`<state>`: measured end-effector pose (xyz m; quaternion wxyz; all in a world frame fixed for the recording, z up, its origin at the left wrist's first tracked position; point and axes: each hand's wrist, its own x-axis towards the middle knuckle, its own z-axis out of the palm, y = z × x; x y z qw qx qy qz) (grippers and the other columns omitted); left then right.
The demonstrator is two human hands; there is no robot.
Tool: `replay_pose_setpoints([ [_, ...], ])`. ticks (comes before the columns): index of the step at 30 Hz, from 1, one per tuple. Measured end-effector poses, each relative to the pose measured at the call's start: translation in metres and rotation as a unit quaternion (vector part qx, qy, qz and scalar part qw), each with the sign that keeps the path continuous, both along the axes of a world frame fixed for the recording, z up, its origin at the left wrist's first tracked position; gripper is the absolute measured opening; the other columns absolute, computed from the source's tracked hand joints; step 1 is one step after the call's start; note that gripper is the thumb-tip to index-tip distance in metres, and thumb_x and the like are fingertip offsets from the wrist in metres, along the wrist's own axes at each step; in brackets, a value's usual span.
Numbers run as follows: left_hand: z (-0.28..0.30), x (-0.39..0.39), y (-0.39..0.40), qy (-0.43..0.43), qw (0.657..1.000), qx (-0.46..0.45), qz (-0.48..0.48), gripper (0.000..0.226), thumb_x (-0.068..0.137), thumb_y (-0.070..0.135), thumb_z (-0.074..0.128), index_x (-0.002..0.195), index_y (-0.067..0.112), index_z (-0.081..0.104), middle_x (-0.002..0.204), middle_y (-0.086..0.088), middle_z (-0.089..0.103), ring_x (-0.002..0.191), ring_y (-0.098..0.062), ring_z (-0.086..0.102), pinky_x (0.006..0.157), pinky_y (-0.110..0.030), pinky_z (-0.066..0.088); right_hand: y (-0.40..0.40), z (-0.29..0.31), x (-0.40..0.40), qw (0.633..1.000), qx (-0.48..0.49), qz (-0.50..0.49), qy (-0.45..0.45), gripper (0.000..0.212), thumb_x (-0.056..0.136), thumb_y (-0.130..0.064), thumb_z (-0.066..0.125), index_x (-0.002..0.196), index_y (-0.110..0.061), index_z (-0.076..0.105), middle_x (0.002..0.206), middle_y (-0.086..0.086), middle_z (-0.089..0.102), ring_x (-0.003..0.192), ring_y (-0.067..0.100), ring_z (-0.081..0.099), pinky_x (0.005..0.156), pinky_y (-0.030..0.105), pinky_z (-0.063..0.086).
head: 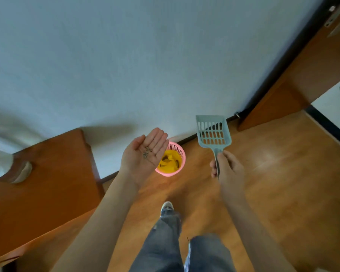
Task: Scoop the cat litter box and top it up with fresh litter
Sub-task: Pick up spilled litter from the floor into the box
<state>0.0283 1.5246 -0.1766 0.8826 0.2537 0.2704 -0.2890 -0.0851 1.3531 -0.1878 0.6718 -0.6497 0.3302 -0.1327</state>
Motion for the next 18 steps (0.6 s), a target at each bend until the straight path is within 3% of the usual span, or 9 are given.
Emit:
replay_pose_setpoints([
  [5, -0.047, 0.087, -0.041, 0.02, 1.0, 0.005, -0.001, 0.056, 0.102, 0.021, 0.031, 0.082, -0.005, 0.077, 0.097, -0.018, 0.074, 0.082, -0.029, 0.074, 0.079, -0.042, 0.058, -0.03, -0.042, 0.077, 1.0, 0.019, -0.005, 0.012, 0.019, 0.1, -0.019, 0.047, 0.101, -0.008, 0.062, 0.066, 0.002, 0.056, 0.057, 0.016, 0.044, 0.052, 0.029, 0.037],
  [9, -0.12, 0.136, -0.068, 0.05, 0.999, 0.013, 0.005, 0.056, 0.103, 0.021, 0.031, 0.082, -0.005, 0.077, 0.095, -0.018, 0.074, 0.081, -0.029, 0.074, 0.08, -0.042, 0.058, -0.054, -0.107, 0.132, 1.0, 0.027, 0.006, 0.012, 0.019, 0.1, -0.021, 0.046, 0.101, -0.011, 0.062, 0.067, 0.001, 0.056, 0.057, 0.015, 0.046, 0.053, 0.029, 0.039],
  [18, -0.415, 0.175, -0.101, 0.154, 0.986, 0.037, 0.06, 0.049, 0.103, 0.023, 0.037, 0.094, -0.005, 0.075, 0.112, -0.019, 0.07, 0.093, -0.032, 0.072, 0.083, -0.043, 0.052, -0.074, -0.349, 0.204, 0.999, 0.049, 0.01, -0.011, 0.019, 0.099, -0.014, 0.046, 0.101, -0.002, 0.061, 0.067, 0.004, 0.057, 0.056, 0.011, 0.048, 0.048, 0.018, 0.04],
])
